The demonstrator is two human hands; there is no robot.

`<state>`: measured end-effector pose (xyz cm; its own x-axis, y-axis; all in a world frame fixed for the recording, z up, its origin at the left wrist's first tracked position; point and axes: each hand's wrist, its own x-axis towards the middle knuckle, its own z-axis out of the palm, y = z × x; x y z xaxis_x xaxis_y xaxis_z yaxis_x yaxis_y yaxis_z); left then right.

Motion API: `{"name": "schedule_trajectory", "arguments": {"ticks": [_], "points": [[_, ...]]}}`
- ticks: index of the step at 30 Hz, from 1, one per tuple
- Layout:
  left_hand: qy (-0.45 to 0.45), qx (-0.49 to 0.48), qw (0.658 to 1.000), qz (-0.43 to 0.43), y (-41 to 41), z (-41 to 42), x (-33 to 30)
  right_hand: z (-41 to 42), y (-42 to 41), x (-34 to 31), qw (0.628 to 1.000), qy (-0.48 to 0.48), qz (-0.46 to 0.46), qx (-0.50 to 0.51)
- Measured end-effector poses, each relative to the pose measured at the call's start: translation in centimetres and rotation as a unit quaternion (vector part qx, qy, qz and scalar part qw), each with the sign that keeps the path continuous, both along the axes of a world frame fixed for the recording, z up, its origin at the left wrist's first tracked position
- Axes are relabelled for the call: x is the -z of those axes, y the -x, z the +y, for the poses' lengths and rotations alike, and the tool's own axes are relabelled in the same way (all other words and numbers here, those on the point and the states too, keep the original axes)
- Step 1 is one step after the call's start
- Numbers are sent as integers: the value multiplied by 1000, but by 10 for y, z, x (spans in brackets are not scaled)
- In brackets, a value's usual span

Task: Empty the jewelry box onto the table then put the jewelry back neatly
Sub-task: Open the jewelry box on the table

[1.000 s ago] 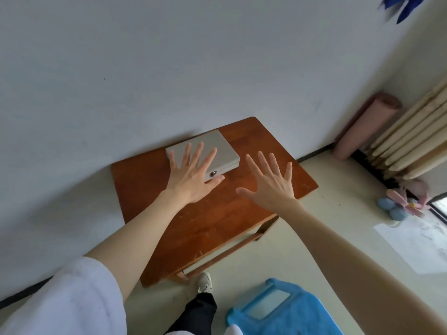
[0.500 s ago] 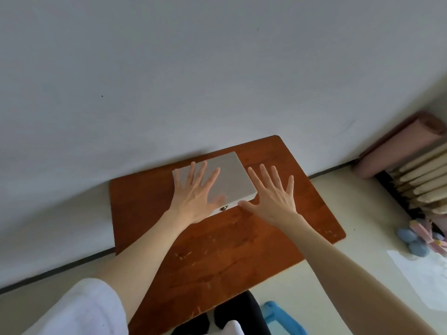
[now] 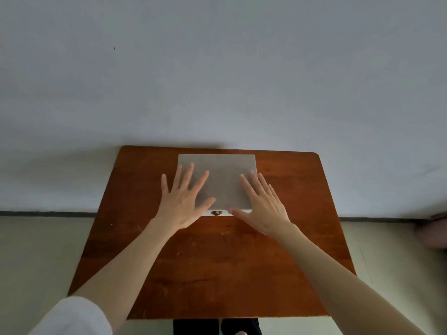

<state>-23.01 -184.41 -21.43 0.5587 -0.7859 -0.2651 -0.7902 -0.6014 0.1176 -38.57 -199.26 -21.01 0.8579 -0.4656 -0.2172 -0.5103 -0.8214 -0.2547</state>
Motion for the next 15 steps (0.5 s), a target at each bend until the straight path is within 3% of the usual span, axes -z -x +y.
{"name": "schedule_trajectory", "arguments": {"ticks": [5,10,15], "points": [[74,-24,997,-8,8,3,17,0,8,19,998,26,-43,-24],[157,-37,987,-13,13,7,26,5,8,38,986,1,-164,1],[287,-90,950,79,17,11,31,7,8,48,971,-52,-232,25]]}}
